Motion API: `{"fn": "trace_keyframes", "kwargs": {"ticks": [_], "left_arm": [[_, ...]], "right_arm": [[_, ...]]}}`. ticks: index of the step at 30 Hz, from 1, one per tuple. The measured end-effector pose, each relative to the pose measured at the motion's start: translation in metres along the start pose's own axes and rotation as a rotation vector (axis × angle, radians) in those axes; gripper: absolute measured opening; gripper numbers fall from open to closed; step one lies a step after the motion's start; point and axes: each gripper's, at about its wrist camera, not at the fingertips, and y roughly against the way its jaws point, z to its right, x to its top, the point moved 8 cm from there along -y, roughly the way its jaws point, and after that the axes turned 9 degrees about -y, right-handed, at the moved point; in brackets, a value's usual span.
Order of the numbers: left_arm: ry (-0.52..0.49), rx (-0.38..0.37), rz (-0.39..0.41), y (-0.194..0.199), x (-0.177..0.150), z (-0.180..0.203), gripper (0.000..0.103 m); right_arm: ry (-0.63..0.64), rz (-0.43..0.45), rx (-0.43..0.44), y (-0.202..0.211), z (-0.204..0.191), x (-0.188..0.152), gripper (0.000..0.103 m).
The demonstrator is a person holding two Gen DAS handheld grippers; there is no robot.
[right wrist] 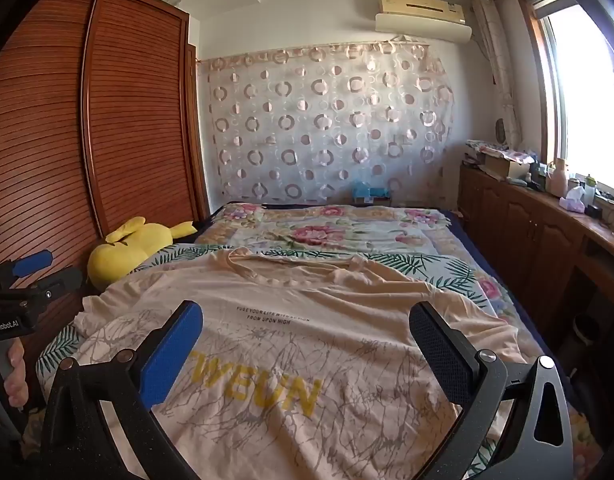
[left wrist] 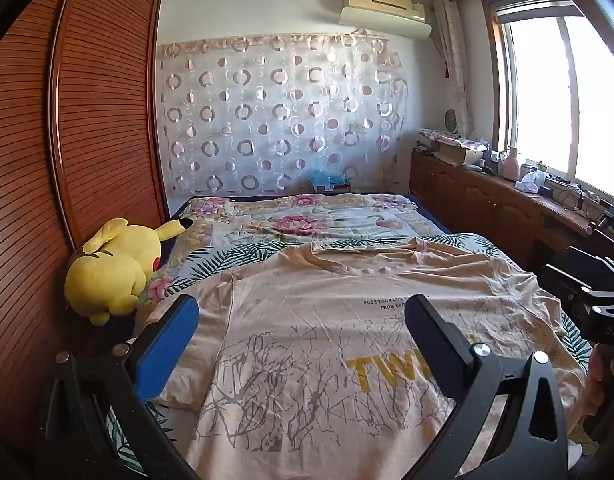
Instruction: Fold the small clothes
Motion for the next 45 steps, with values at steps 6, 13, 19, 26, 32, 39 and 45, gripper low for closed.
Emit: {"fn": "trace_keyframes", "kwargs": {"ticks": [6, 13, 19, 26, 32, 39, 45], "left_arm": [[0.003, 0.0, 0.0, -0.0002, 0.0, 0.0, 0.103], [0.003, 0.0, 0.003, 0.0012, 0.0017, 0.0013, 0.103], [0.006, -0.003, -0.002, -0.0004, -0.0001, 0.0001, 0.103], [0.006, -0.003, -0.001, -0.0002, -0.0001, 0.0001, 0.103], [0.006, -0.004, 0.0, -0.0002, -0.0001, 0.0001, 0.103], [0.008, -0.004, 0.001, -0.0002, -0.0002, -0.0002, 0.103], [0.008, -0.004, 0.002, 0.0, 0.0, -0.0002, 0.103]], "right_arm": [[-0.007, 0.006, 0.001, 0.0001, 0.0004, 0.0007, 0.103], [-0.006, 0.01, -0.007, 0.0044, 0.0016, 0.0006, 0.103], [-0.012, 0.012, -0.014, 0.0043, 0.0025, 0.0017, 0.103], [-0.015, 0.015, -0.015, 0.0038, 0.0036, 0.0022, 0.103], [-0.015, 0.016, -0.013, 0.0048, 0.0038, 0.0023, 0.103], [-0.014, 0.016, -0.012, 0.0051, 0.0034, 0.0023, 0.103], [-0.015, 0.017, -0.013, 0.0053, 0.0033, 0.0023, 0.103]]}}
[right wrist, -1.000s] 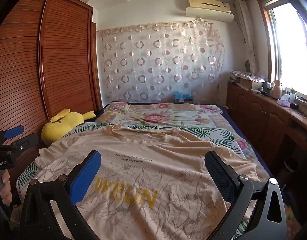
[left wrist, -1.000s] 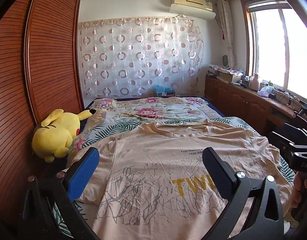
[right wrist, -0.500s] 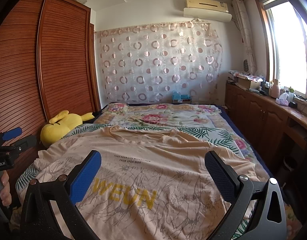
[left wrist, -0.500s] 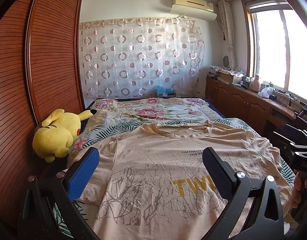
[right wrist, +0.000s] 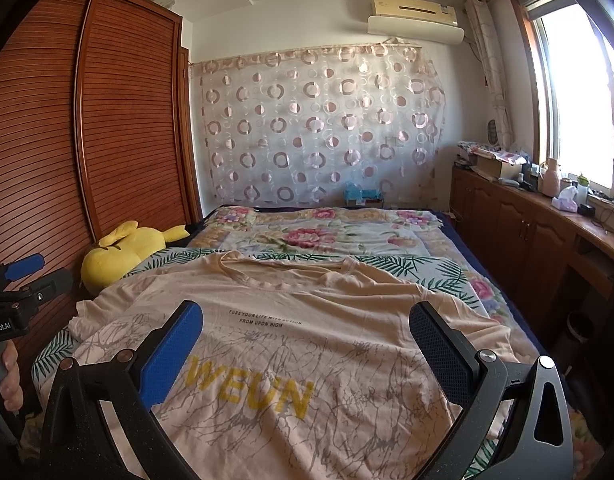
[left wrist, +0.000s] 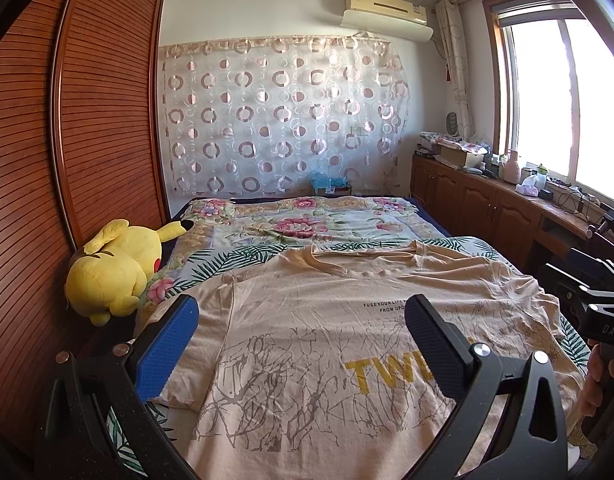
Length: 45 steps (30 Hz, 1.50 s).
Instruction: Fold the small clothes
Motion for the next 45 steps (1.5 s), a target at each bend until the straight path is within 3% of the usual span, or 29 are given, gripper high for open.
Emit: {"fn": "trace_keyframes", "kwargs": {"ticks": [45], "left_arm": [[-0.001, -0.001, -0.003, -0.0032, -0.0026, 0.0012, 0.103]], "right_arm": [[0.007, 0.002, 0.004, -0.0009, -0.0033, -0.0012, 0.103]]}}
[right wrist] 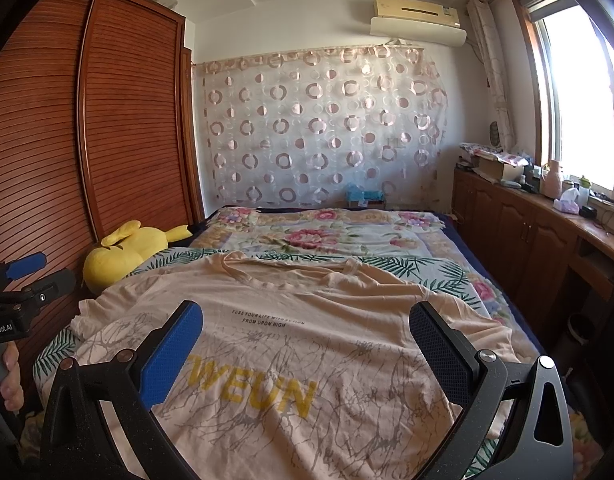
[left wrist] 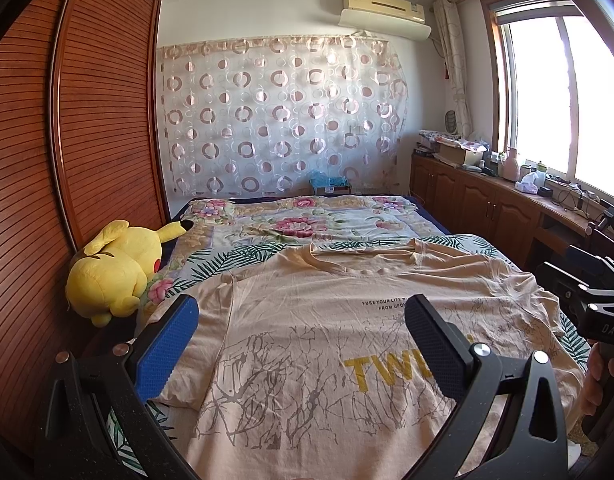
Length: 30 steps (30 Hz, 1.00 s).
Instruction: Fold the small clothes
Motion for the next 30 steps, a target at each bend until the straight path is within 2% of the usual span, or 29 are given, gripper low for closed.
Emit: {"fn": "trace_keyframes", "kwargs": {"ticks": [7, 10, 22, 30], "left_arm": [[0.009, -0.003, -0.013, 0.001, 0.0, -0.007, 0.103], [0.013, -0.001, -0.027, -0.005, -0.005, -0.012, 0.103], [0.033, 0.032, -0.113, -0.035, -0.032, -0.06, 0.103], [0.037, 0.063, -0.19, -0.054, -0.056, -0.099, 0.103]], "right_arm": [[0.006, -0.016, 0.018, -0.005, -0.002, -0.003, 0.103], [0.011, -0.038, 0.056, -0.013, -0.007, -0.007, 0.103], [0.086, -0.114, 0.156, -0.043, -0.029, -0.016, 0.103], [0.141, -0.202, 0.205, -0.065, -0.04, -0.025, 0.103]]}}
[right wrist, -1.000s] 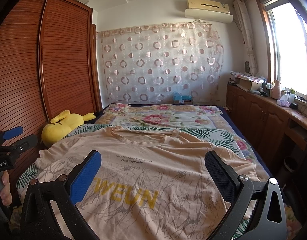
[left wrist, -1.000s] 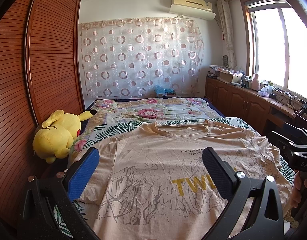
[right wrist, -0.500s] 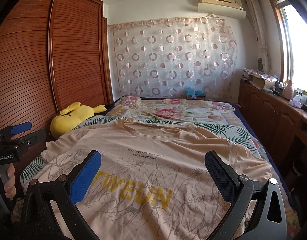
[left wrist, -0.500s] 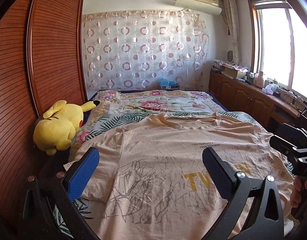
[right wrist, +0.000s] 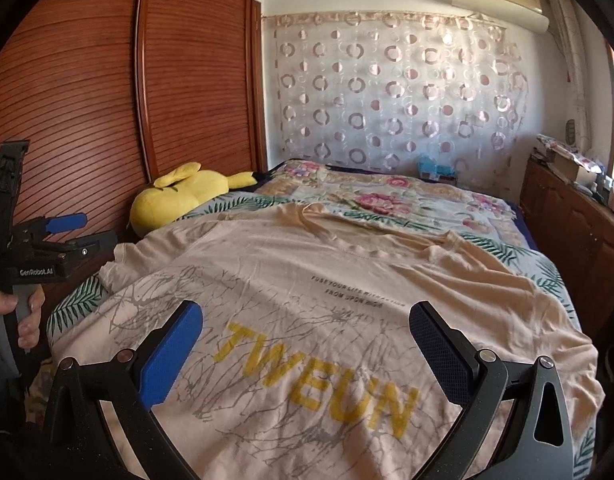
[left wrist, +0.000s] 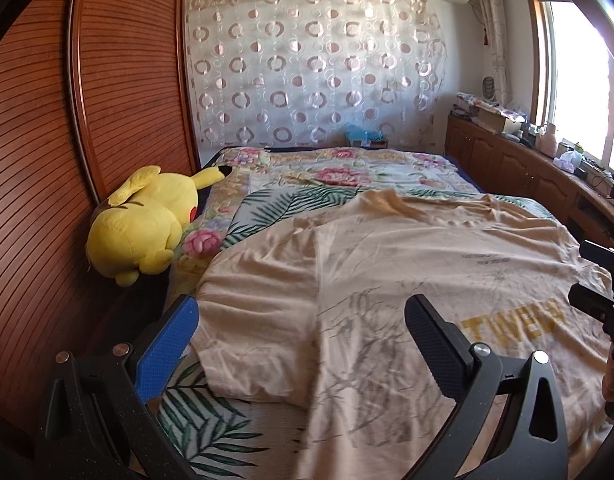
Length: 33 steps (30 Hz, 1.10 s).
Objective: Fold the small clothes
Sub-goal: 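Lower the left tool to the shirt's side edge and grasp it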
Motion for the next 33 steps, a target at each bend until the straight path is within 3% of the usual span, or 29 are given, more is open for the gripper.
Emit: {"fn": "trace_keyframes", "kwargs": {"ticks": [5, 14, 19, 25, 29, 33], "left_arm": [[0.005, 0.008, -0.039, -0.013, -0.011, -0.024, 0.103], [0.022, -0.043, -0.095, -0.035, -0.029, -0.058, 0.1], [0.061, -0.076, -0.152, -0.05, -0.039, -0.08, 0.077], [0.116, -0.139, -0.215, -0.071, -0.049, -0.089, 0.06], [0.169, -0.205, -0.257, -0.084, -0.057, -0.086, 0.055], [0.174, -0.209, -0.25, -0.087, -0.057, -0.087, 0.03]], "right_arm": [[0.034, -0.073, 0.035, -0.009, -0.001, -0.005, 0.103], [0.085, -0.168, 0.076, -0.01, -0.002, -0.005, 0.103], [0.089, -0.186, 0.087, -0.011, -0.003, -0.004, 0.103], [0.093, -0.201, 0.081, -0.013, -0.001, -0.009, 0.103], [0.088, -0.205, 0.073, -0.012, 0.001, -0.008, 0.103], [0.09, -0.208, 0.065, -0.02, -0.004, -0.008, 0.103]]}}
